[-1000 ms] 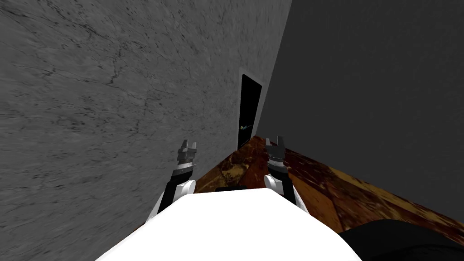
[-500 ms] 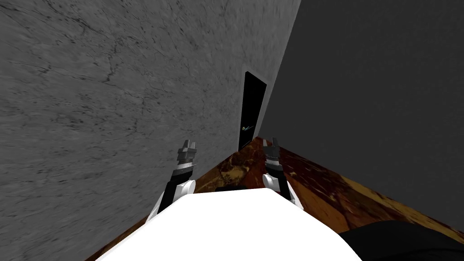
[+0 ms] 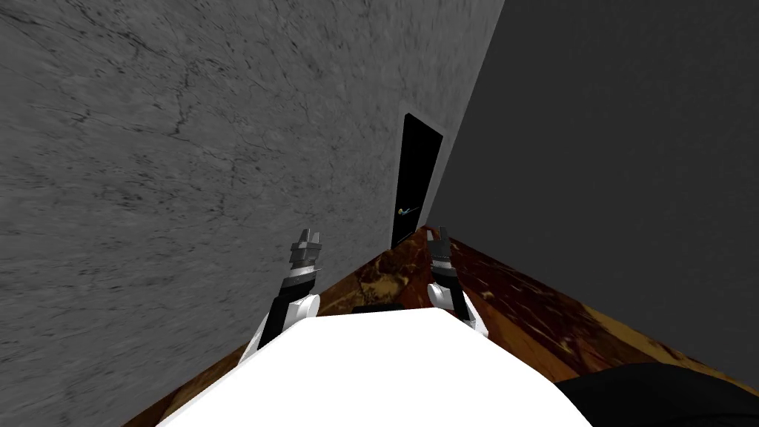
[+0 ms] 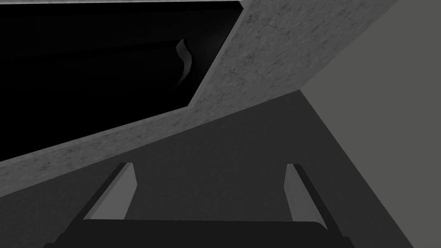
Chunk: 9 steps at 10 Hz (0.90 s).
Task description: Pull the door open
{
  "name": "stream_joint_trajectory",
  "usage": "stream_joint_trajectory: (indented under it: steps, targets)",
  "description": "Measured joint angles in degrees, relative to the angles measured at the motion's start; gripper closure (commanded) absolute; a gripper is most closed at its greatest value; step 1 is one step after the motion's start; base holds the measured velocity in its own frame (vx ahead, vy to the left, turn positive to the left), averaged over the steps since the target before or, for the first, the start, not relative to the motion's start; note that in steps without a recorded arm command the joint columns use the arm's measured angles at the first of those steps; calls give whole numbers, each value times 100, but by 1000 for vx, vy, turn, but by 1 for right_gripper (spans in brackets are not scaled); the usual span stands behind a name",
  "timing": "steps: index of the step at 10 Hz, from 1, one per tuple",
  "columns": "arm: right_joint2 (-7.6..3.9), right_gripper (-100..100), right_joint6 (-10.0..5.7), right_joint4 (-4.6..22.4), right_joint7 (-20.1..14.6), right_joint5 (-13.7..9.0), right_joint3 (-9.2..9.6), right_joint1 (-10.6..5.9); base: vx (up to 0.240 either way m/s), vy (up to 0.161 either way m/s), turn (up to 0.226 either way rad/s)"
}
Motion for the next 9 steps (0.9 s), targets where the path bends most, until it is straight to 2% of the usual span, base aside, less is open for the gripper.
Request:
stream_joint_trajectory:
  steps: [4, 8, 9]
  targets:
    - [-80, -100, -14, 528, -9, 12, 8, -248, 76, -115, 130]
    - [-207, -100, -41, 1169, -46, 1, -29, -563, 73, -105, 128]
    - [-244, -100, -86, 1414, -56, -2, -42, -679, 82, -131, 155]
